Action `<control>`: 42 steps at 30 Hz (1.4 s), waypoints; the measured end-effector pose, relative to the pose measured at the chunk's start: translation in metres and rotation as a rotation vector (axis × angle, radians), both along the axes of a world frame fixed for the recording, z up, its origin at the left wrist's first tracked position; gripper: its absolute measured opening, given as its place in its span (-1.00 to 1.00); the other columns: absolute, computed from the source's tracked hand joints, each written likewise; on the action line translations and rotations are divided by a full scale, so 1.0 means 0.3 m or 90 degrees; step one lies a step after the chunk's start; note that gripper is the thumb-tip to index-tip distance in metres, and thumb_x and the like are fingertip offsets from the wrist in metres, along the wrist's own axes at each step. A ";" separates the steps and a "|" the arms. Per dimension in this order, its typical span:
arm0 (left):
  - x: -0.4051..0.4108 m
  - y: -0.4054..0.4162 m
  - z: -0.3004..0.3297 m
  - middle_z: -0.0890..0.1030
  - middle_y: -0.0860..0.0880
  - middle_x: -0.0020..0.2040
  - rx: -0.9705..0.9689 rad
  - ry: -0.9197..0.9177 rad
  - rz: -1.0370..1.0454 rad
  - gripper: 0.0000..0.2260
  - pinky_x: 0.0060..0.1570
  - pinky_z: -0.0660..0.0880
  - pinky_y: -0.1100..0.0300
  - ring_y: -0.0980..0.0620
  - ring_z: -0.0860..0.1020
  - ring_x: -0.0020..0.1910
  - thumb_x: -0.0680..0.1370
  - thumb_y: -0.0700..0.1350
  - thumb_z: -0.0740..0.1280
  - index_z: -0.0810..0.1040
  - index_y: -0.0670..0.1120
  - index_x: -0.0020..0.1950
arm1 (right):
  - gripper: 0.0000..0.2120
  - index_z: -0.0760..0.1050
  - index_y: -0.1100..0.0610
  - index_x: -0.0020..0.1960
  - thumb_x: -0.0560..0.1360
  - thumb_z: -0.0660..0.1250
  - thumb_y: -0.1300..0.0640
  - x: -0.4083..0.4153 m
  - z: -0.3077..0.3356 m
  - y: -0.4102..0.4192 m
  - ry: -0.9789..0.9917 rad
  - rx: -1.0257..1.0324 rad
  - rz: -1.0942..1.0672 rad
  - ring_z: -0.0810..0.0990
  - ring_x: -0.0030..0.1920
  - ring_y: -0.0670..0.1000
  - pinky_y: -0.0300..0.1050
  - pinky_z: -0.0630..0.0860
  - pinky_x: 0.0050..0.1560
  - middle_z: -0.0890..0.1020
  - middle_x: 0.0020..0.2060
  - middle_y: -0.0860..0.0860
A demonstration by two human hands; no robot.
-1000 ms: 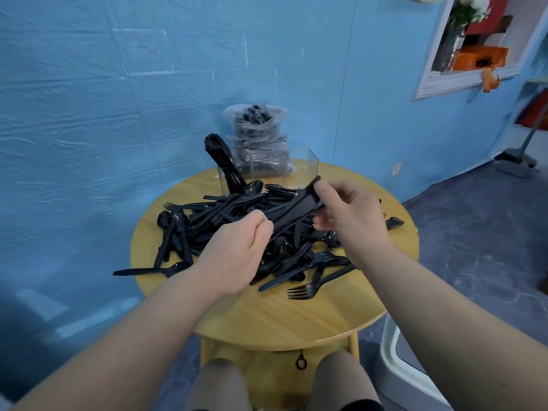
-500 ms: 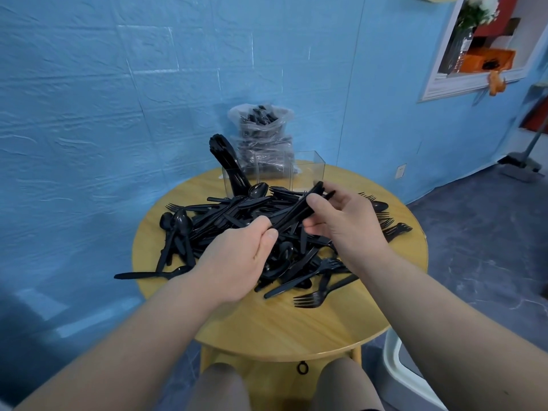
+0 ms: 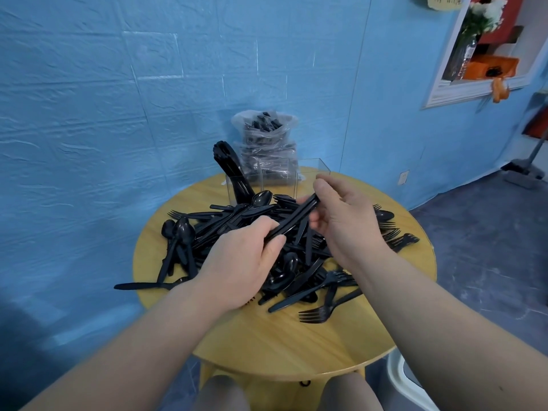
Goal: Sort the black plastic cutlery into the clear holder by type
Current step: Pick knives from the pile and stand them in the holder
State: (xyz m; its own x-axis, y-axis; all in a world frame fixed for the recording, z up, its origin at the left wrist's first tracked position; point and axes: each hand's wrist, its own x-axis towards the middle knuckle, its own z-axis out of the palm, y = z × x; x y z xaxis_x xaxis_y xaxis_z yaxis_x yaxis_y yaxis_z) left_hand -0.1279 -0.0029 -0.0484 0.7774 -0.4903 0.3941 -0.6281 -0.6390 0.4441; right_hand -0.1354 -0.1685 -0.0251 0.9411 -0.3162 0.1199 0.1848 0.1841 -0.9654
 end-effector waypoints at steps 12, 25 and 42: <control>0.233 0.041 0.085 0.52 0.08 0.08 0.027 -0.039 0.002 -0.67 0.04 0.43 0.14 0.08 0.49 0.06 0.60 0.08 0.17 0.41 0.04 0.34 | -0.91 0.34 0.14 -0.08 0.58 0.23 0.17 0.161 0.103 0.034 -0.042 -0.073 -0.014 0.57 -0.44 -0.03 -0.16 0.55 -0.34 0.55 -0.31 0.09; 0.541 0.149 0.000 0.33 0.03 0.42 0.239 -0.071 0.165 -0.59 0.30 0.32 0.02 -0.09 0.26 0.35 0.61 0.01 0.15 0.31 0.09 0.47 | -0.85 0.21 0.12 -0.01 0.61 0.16 0.08 0.590 0.149 0.099 -0.167 -0.803 -0.007 0.37 -0.33 0.08 -0.04 0.10 -0.31 0.43 -0.33 0.03; 0.557 0.180 -0.030 0.34 0.13 0.43 0.211 -0.072 0.137 -0.55 0.33 0.25 0.08 -0.02 0.25 0.34 0.61 -0.10 0.16 0.25 0.11 0.50 | -0.42 0.32 0.11 0.36 0.55 0.01 -0.27 0.645 -0.022 0.117 0.003 -1.111 0.041 0.27 0.31 0.18 0.14 0.30 0.28 0.46 0.29 0.07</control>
State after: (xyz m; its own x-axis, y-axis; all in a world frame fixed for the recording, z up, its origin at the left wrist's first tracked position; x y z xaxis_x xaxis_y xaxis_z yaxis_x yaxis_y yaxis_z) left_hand 0.0393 0.0512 -0.0574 0.8366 -0.4363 0.3313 -0.4980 -0.8577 0.1281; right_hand 0.0581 -0.1333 -0.0319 0.9474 0.2041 0.2465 0.2161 -0.9761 -0.0223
